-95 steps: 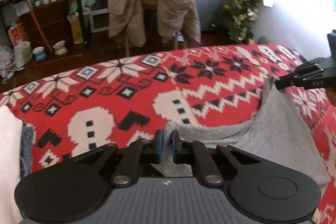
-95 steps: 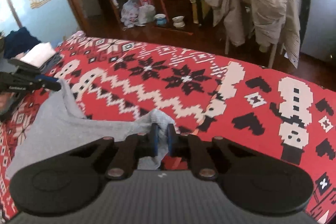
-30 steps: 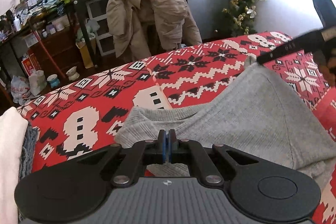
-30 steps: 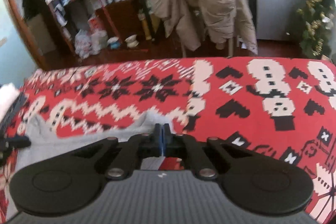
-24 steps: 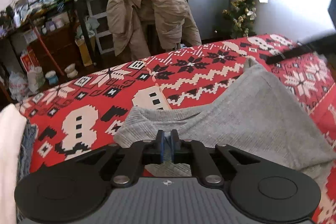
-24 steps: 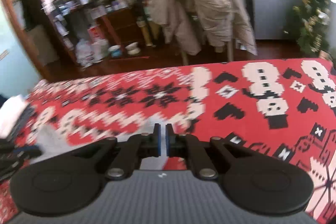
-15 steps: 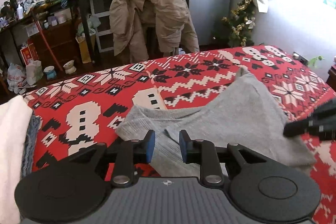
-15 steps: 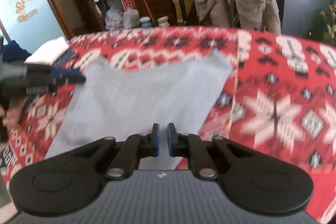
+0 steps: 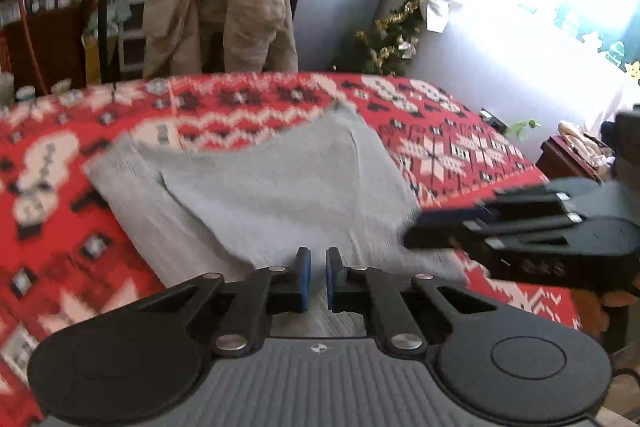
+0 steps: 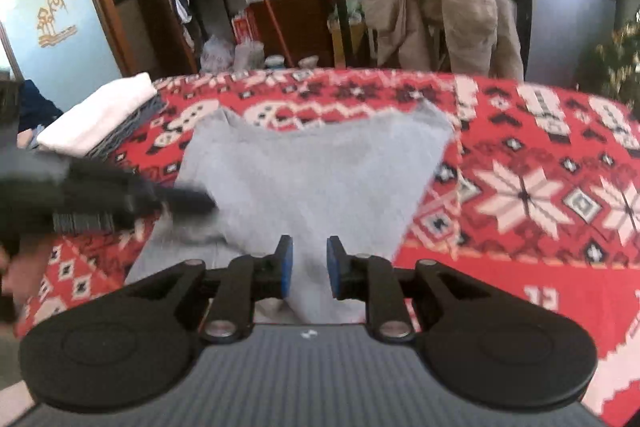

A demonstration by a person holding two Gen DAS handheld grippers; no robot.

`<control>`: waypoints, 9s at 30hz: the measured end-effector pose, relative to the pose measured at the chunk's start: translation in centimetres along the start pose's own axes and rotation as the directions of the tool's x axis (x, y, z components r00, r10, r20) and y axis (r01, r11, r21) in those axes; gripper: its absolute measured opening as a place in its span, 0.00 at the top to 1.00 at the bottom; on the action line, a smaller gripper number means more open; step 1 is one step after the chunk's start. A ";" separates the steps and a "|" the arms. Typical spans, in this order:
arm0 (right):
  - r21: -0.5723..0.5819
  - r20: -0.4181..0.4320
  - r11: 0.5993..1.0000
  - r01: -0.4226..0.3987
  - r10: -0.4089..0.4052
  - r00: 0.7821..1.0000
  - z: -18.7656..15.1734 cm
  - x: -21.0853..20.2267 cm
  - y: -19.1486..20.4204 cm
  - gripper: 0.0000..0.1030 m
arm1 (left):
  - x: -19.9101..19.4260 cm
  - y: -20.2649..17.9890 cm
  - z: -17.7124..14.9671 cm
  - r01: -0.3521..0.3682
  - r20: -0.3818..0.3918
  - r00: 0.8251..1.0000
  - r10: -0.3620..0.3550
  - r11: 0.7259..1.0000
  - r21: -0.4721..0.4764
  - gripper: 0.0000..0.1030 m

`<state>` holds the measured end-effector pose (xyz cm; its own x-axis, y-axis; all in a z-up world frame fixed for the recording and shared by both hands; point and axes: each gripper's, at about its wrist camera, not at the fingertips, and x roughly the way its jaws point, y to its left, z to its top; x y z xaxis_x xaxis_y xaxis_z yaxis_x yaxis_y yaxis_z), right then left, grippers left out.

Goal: Fold clothes

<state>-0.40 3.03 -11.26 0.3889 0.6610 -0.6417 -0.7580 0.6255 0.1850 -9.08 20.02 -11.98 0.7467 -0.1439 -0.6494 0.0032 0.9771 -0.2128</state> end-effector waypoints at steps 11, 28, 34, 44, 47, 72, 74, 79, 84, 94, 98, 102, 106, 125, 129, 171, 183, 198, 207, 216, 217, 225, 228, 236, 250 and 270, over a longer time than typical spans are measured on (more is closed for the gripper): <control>-0.079 -0.035 0.996 0.050 -0.052 0.998 -3.7 -0.8 2.2 0.74 | -1.9 -1.5 -4.0 -0.001 0.024 1.000 0.003 0.998 -0.055 0.93; -0.075 -0.019 0.993 0.091 -0.092 0.996 -4.0 -6.5 4.5 0.01 | -7.2 -3.8 -4.8 -0.147 0.060 0.987 0.148 0.989 -0.022 0.43; -0.056 -0.045 0.984 0.169 -0.172 0.984 -2.7 -7.9 4.7 0.01 | -8.2 -3.4 -4.5 -0.231 0.007 0.973 0.232 0.970 -0.068 0.27; -0.098 -0.094 0.942 0.320 -0.329 0.940 -1.3 -7.9 4.2 0.01 | -8.7 -3.9 -3.6 -0.361 -0.056 0.929 0.366 0.929 0.080 0.20; -0.122 -0.073 0.939 0.322 -0.332 0.941 -1.0 -7.9 4.3 0.01 | -8.6 -3.7 -3.5 -0.345 -0.048 0.937 0.347 0.938 0.047 0.20; -0.069 -0.119 0.983 0.169 -0.176 0.977 -2.1 0.9 7.8 0.89 | -6.6 1.8 -1.9 -0.217 -0.124 0.975 0.187 0.925 -0.312 0.21; -0.095 -0.115 0.979 0.182 -0.193 0.975 -2.7 1.1 8.3 0.89 | -6.4 1.9 -2.0 -0.212 -0.132 0.975 0.179 0.926 -0.313 0.21; -0.137 -0.109 0.973 0.184 -0.200 0.974 -4.1 0.0 8.8 0.89 | -6.4 1.7 -2.0 -0.216 -0.128 0.974 0.185 0.930 -0.298 0.21; -0.086 -0.083 0.972 0.220 -0.227 0.970 -2.9 -1.4 7.5 0.87 | -6.7 1.6 -2.0 -0.224 -0.125 0.973 0.194 0.927 -0.302 0.20; -0.105 -0.090 0.962 0.253 -0.263 0.961 -4.8 -1.5 6.4 0.84 | -7.2 1.2 -2.1 -0.248 -0.118 0.968 0.223 0.926 -0.283 0.21; -0.068 -0.119 0.971 0.229 -0.236 0.965 -4.8 -2.8 5.9 0.84 | -7.3 0.6 -1.6 -0.236 -0.066 0.972 0.227 0.937 -0.259 0.46; -0.028 -0.085 0.972 0.234 -0.235 0.968 -3.4 -4.0 5.0 0.78 | -5.5 0.3 -1.0 -0.224 -0.061 0.975 0.216 0.947 -0.230 0.88; -0.014 -0.079 0.972 0.234 -0.235 0.969 -2.4 -4.1 4.4 0.74 | -3.6 0.5 -0.7 -0.199 -0.059 0.980 0.191 0.953 -0.226 0.96; -0.014 -0.076 0.974 0.224 -0.225 0.972 -0.6 -2.7 4.5 0.63 | -3.4 2.0 -1.2 -0.187 -0.063 0.982 0.177 0.953 -0.237 0.95; -0.024 -0.070 0.972 0.233 -0.235 0.970 -0.1 -2.7 4.6 0.61 | -3.0 1.7 -2.3 -0.192 -0.080 0.980 0.180 0.962 -0.195 0.95; -0.020 -0.072 0.957 0.288 -0.289 0.955 2.0 0.4 1.5 0.48 | 1.8 15.7 7.7 -0.306 -0.065 0.949 0.309 0.854 -0.420 0.94; 0.129 -0.089 0.953 0.275 -0.265 0.960 7.8 7.0 -6.6 0.95 | 2.2 11.2 6.3 -0.218 -0.078 0.976 0.204 0.919 -0.327 0.94; 0.091 -0.072 0.974 0.206 -0.200 0.977 8.0 6.2 -5.4 0.91 | -1.0 8.4 6.1 -0.175 -0.039 0.984 0.172 0.925 -0.337 0.94; -0.027 -0.111 0.981 0.191 -0.193 0.975 1.6 3.3 1.6 0.91 | -1.4 4.1 0.6 -0.171 -0.116 0.983 0.141 0.934 -0.313 0.94; -0.009 -0.097 0.984 0.177 -0.177 0.979 0.9 0.4 1.9 0.87 | -2.0 4.4 1.3 -0.207 -0.093 0.978 0.187 0.929 -0.306 0.94; 0.001 -0.096 0.984 0.180 -0.179 0.979 1.1 0.5 1.6 0.87 | -1.5 4.8 1.4 -0.216 -0.102 0.976 0.193 0.926 -0.309 0.94; 0.022 -0.127 0.984 0.178 -0.174 0.977 -0.6 0.9 1.4 0.87 | -2.4 1.7 -1.1 -0.190 -0.133 0.977 0.164 0.958 -0.215 0.94; -0.030 -0.126 0.983 0.179 -0.181 0.975 -1.6 0.1 2.4 0.87 | -3.4 0.1 -2.2 -0.192 -0.140 0.976 0.170 0.967 -0.167 0.93; -0.076 -0.065 0.995 0.064 -0.069 0.995 -0.7 -1.0 5.3 0.84 | -3.2 -1.1 -2.0 -0.159 -0.112 0.983 0.146 0.979 -0.126 0.93; -0.163 -0.096 0.987 0.013 -0.029 0.995 -2.5 -0.4 8.0 0.81 | -5.6 -1.3 -2.9 -0.160 -0.100 0.984 0.147 0.978 -0.136 0.93; -0.110 -0.018 0.991 0.075 -0.078 0.997 -1.7 -1.0 6.2 0.83 | -5.5 -0.4 -2.6 -0.174 -0.128 0.980 0.150 0.964 -0.201 0.93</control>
<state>-6.34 5.55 -10.75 0.4373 0.6027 -0.6674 -0.7795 0.6242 0.0530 -14.85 20.02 -10.21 0.6477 -0.0143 -0.7618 -0.2604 0.9355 -0.2390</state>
